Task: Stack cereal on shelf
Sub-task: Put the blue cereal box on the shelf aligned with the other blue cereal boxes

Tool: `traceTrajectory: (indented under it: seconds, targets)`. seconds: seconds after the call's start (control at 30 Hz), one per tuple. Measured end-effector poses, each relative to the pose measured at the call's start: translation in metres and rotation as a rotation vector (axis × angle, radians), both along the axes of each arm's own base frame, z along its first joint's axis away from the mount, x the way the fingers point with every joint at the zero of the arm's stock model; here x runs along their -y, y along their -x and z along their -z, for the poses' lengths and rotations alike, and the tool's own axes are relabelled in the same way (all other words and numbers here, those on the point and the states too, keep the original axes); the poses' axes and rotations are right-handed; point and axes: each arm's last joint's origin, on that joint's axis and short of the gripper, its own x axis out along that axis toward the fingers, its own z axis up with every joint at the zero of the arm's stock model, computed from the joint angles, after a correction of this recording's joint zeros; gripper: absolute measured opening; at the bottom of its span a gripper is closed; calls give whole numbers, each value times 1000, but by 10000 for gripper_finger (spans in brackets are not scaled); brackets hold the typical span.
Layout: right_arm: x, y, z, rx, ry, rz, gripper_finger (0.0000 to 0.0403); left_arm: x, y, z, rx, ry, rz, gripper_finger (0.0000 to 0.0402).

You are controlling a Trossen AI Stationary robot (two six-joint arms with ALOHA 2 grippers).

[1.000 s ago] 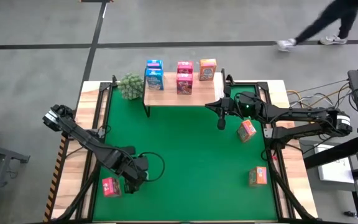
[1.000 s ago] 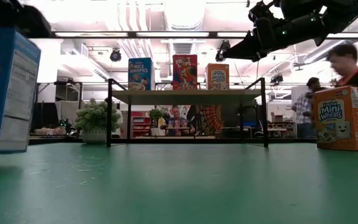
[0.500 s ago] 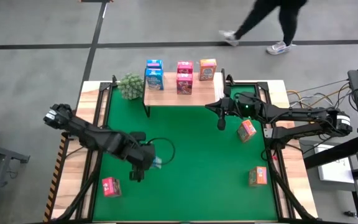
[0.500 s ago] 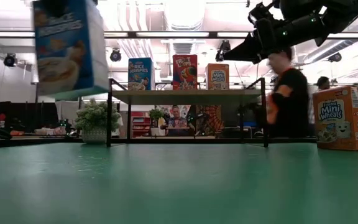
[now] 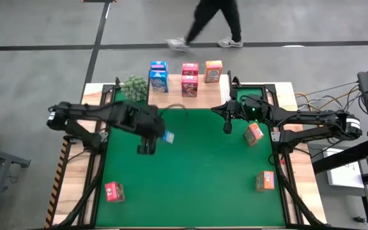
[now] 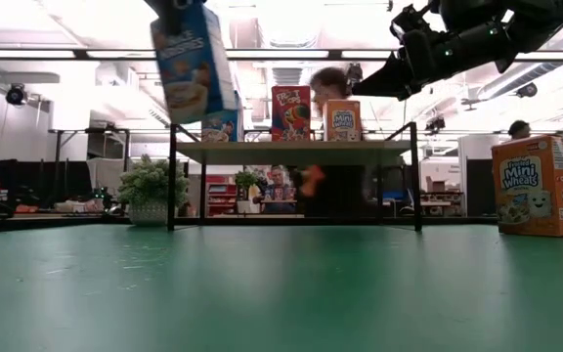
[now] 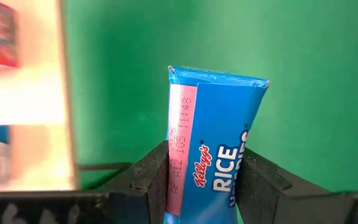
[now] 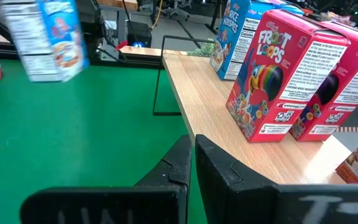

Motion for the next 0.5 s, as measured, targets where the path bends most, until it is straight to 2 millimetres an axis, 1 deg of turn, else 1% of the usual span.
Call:
traceTrajectory:
  seconds: [0.17, 0.3, 0.5]
  targets:
    - [0, 0, 0, 2, -7, 2, 13, -34, -1, -15, 31, -44, -16, 131]
    - [0, 0, 0, 2, -9, 2, 13, -59, 1, -23, 48, -76, -47, 131]
    - [0, 0, 0, 3, -10, 2, 13, -97, 7, -27, 40, -127, -85, 131]
